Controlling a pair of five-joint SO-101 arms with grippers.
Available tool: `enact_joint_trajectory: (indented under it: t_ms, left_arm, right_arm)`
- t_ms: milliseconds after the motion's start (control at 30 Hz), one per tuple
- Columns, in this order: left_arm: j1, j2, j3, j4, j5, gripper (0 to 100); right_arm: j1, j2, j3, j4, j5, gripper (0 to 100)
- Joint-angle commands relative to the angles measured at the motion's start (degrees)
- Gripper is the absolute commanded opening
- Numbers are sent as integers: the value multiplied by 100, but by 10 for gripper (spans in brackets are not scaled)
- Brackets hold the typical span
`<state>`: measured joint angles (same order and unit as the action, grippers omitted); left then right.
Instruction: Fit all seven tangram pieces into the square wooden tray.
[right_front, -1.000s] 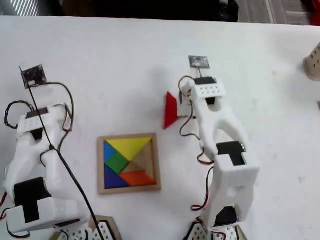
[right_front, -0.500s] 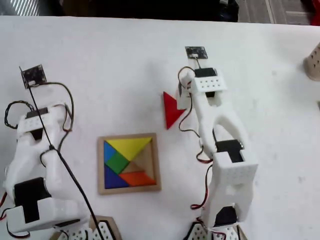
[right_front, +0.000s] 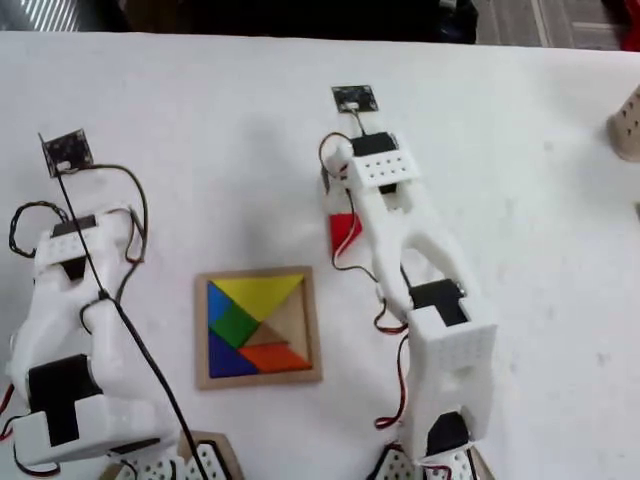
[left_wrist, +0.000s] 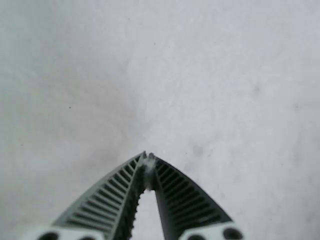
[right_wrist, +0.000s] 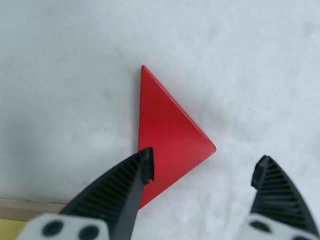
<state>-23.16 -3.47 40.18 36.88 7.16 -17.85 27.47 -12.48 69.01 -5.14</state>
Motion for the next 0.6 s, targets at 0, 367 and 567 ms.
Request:
enact_joint_trajectory:
  t_ms: [0, 367, 567]
  left_arm:
    - [-31, -31, -141, -123, -44, 23]
    - [-22, -31, -141, -123, -44, 23]
    - [-22, -31, -141, -123, -44, 23]
  right_arm:
    - [-48, 127, -281, 13, -62, 316]
    - [-189, 963, -993, 215, 202, 317]
    - [-303, 1253, -1415, 435, 237, 317]
